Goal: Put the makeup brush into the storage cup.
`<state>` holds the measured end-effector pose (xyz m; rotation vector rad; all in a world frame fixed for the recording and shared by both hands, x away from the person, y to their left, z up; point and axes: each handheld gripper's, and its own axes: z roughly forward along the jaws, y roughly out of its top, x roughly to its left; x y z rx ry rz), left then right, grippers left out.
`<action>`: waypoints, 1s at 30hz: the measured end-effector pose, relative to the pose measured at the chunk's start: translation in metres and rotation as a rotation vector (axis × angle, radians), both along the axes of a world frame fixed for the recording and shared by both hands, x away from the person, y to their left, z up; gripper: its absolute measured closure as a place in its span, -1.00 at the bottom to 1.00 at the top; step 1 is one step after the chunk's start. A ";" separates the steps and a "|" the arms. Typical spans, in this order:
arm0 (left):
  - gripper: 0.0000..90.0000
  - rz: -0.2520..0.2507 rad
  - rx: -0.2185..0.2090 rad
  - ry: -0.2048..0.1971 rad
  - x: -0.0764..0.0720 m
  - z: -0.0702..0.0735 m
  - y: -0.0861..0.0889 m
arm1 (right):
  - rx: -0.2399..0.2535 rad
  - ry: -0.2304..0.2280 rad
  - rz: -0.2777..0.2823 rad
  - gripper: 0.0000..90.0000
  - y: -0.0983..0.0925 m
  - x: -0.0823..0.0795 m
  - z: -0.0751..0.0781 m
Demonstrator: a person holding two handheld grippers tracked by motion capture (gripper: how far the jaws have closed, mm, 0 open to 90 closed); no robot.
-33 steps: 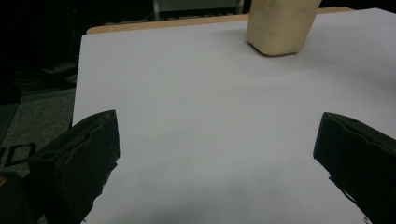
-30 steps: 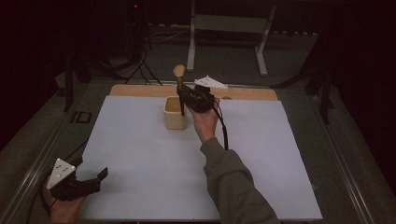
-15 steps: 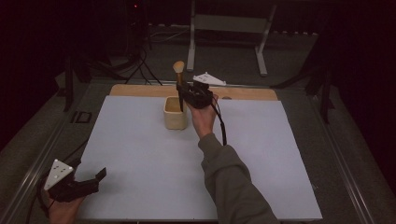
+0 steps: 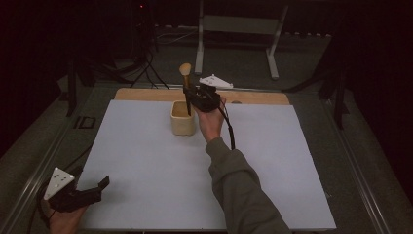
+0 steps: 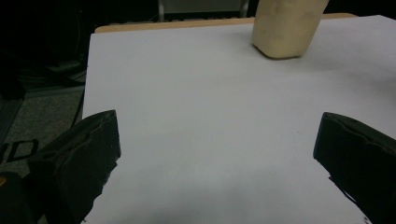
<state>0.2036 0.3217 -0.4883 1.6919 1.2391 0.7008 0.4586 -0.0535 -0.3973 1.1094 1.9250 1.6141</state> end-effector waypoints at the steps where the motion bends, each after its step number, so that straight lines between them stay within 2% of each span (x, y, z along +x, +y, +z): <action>1: -0.96 0.001 0.000 0.000 0.000 0.000 0.000 | 0.003 0.001 -0.001 0.65 0.000 0.000 0.000; 6: -0.96 0.003 -0.006 -0.001 0.000 0.000 0.001 | -0.008 0.003 -0.008 0.65 0.001 0.004 -0.003; 13: -0.96 0.002 -0.009 -0.002 0.000 0.000 0.001 | 0.027 0.024 -0.008 0.65 0.001 0.010 -0.011; 20: -0.96 0.002 -0.008 -0.002 0.000 0.000 0.001 | -0.019 0.027 0.001 0.65 0.008 0.008 -0.017; 30: -0.96 0.001 -0.006 -0.002 0.000 0.000 0.001 | -0.052 0.029 0.017 0.64 0.010 0.008 -0.018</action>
